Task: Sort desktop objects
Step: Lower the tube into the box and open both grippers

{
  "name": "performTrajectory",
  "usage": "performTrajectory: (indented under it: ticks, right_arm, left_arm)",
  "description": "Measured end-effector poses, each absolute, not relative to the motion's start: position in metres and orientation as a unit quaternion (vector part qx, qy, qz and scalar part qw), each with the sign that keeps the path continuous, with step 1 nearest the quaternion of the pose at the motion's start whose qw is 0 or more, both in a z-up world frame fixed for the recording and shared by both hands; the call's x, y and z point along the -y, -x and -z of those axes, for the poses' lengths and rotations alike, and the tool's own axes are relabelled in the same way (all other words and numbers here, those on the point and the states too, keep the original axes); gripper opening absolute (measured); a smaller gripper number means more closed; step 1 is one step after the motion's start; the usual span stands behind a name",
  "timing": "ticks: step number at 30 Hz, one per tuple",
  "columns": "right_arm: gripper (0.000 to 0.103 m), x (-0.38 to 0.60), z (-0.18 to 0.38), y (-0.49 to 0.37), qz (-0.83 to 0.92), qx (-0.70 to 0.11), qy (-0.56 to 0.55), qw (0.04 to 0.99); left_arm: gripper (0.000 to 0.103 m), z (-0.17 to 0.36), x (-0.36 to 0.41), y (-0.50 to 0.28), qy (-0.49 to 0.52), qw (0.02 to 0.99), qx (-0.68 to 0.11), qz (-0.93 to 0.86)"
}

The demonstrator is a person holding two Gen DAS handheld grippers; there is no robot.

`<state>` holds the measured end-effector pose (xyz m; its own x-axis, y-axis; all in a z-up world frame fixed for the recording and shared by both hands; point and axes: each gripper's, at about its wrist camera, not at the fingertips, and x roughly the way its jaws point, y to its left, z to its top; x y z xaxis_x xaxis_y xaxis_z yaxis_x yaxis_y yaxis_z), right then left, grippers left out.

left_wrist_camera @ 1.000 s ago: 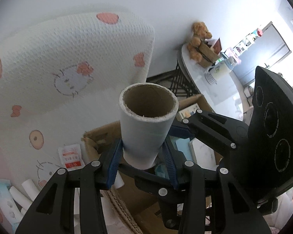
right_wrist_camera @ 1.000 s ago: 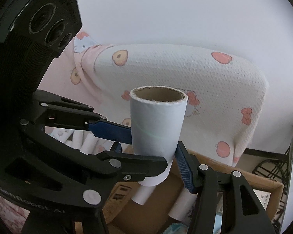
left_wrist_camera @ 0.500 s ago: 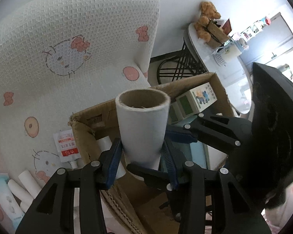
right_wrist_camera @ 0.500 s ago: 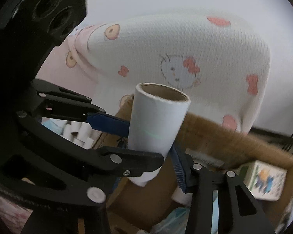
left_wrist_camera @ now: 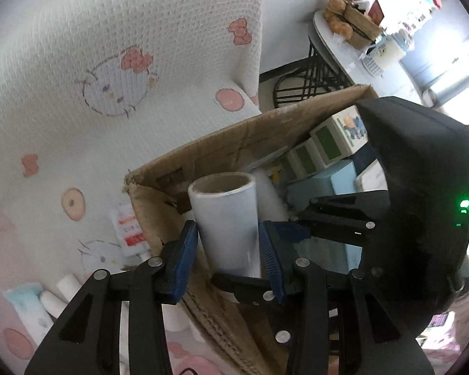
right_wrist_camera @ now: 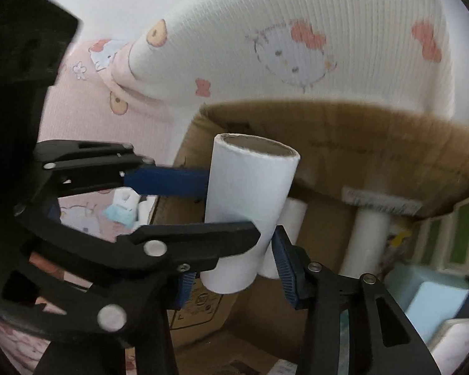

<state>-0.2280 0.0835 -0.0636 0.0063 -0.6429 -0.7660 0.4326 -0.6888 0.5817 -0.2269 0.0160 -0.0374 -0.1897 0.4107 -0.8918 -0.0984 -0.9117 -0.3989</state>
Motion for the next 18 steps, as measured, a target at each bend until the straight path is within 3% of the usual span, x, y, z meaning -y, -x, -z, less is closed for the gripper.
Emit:
performTrajectory:
  ticks: [1, 3, 6, 15, 18]
  right_arm:
    - [0.043, -0.082, 0.067, 0.228, 0.696, 0.084, -0.603, 0.381]
    - [0.042, -0.078, 0.071, 0.227, 0.701, 0.061, -0.608, 0.368]
    - [0.039, -0.071, 0.075, 0.228, 0.692, 0.057, -0.613, 0.377]
    - [0.039, -0.067, 0.098, 0.237, 0.671, 0.054, -0.663, 0.328]
    - [0.039, -0.077, 0.086, 0.232, 0.684, 0.017, -0.662, 0.307]
  left_arm:
    - [0.038, 0.038, -0.017, 0.226, 0.615, 0.166, 0.121, -0.761]
    - [0.018, 0.043, -0.019, 0.226, 0.621, 0.159, 0.112, -0.759]
    - [0.009, 0.054, -0.016, 0.229, 0.636, 0.158, 0.121, -0.746]
    - [0.006, 0.052, -0.012, 0.227, 0.627, 0.149, 0.112, -0.756]
    - [0.006, 0.047, -0.015, 0.228, 0.624, 0.153, 0.114, -0.757]
